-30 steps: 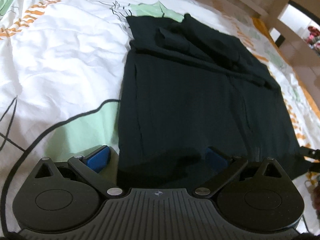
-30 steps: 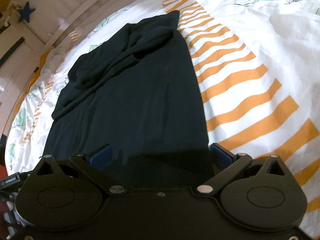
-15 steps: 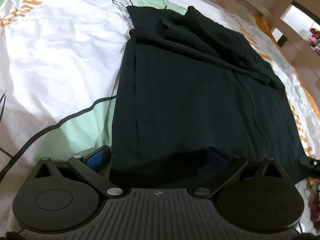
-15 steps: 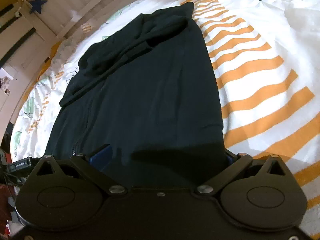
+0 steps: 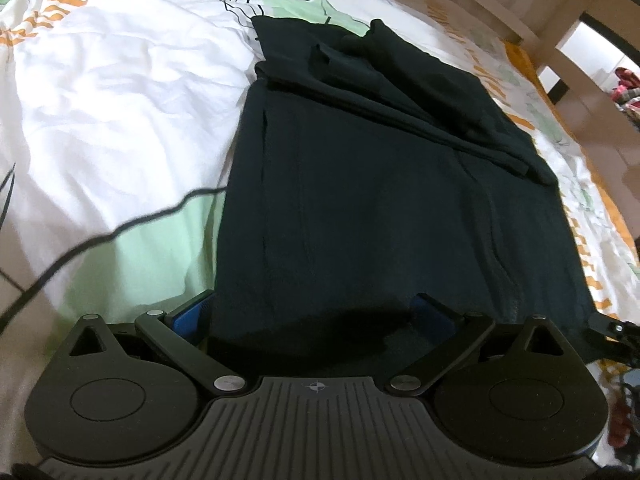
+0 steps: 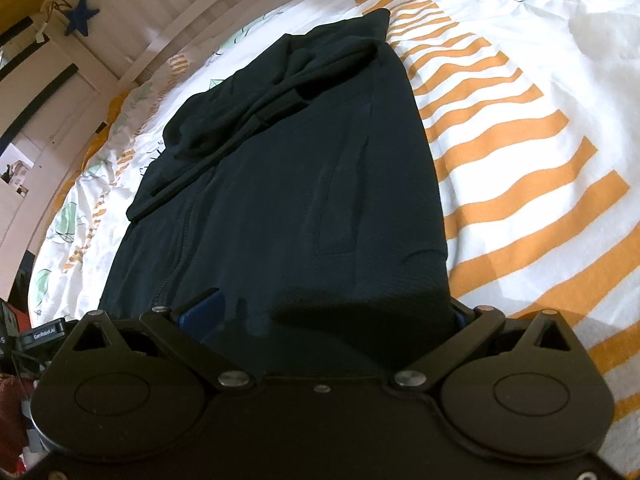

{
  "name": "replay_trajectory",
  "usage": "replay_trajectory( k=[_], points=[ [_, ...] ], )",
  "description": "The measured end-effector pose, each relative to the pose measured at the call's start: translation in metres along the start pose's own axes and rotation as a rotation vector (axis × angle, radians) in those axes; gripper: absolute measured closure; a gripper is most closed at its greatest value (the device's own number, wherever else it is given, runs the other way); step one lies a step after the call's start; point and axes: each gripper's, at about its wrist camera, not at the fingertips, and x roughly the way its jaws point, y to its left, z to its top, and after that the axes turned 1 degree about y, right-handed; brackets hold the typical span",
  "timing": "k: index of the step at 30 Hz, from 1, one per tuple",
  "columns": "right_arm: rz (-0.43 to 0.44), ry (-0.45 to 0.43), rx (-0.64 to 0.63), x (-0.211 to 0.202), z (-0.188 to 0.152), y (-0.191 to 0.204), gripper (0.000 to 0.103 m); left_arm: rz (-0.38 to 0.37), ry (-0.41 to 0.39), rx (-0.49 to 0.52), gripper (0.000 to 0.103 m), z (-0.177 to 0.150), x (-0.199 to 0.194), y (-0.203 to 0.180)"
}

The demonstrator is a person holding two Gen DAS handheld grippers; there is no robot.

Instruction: Fold large clothes

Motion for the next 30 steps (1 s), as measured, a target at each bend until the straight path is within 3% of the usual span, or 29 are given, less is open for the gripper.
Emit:
replay_trajectory(
  k=[8,10,11,13,15,16,18,20,21,25,30],
  points=[
    [0.020,0.041,0.008,-0.005,0.000,0.003,0.000,-0.028,0.012,-0.007,0.003,-0.007,-0.004,-0.008],
    [0.032,0.051,0.019,-0.006,0.000,0.003,0.000,-0.018,0.001,-0.030,0.023,-0.007,-0.004,-0.006],
    [0.037,0.055,0.026,-0.007,0.000,0.003,0.001,-0.010,-0.007,-0.047,0.028,-0.007,-0.005,-0.004],
    [0.025,0.057,0.036,-0.008,-0.001,0.005,0.013,-0.007,-0.024,-0.084,0.053,-0.005,-0.006,0.002],
    [0.016,0.062,0.046,-0.008,-0.001,0.004,0.036,-0.025,-0.036,-0.122,0.066,-0.004,-0.007,0.008],
    [0.008,0.063,0.052,-0.008,-0.001,0.003,0.041,-0.024,-0.044,-0.138,0.077,-0.004,-0.008,0.011],
    [-0.010,0.060,0.061,-0.008,0.000,0.002,0.057,-0.017,-0.064,-0.164,0.088,-0.003,-0.010,0.015],
    [0.007,0.046,0.083,-0.011,0.000,0.000,0.063,-0.040,-0.095,-0.174,0.089,-0.003,-0.015,0.017],
    [0.014,0.035,0.092,-0.013,0.001,0.000,0.072,-0.046,-0.112,-0.171,0.090,-0.002,-0.018,0.016],
    [0.121,-0.018,0.164,-0.024,0.005,-0.007,0.081,-0.100,-0.184,-0.184,0.090,0.002,-0.032,0.011],
    [0.225,-0.106,0.186,-0.037,0.017,-0.008,0.087,-0.171,-0.228,-0.277,0.091,0.016,-0.041,0.016]
  ],
)
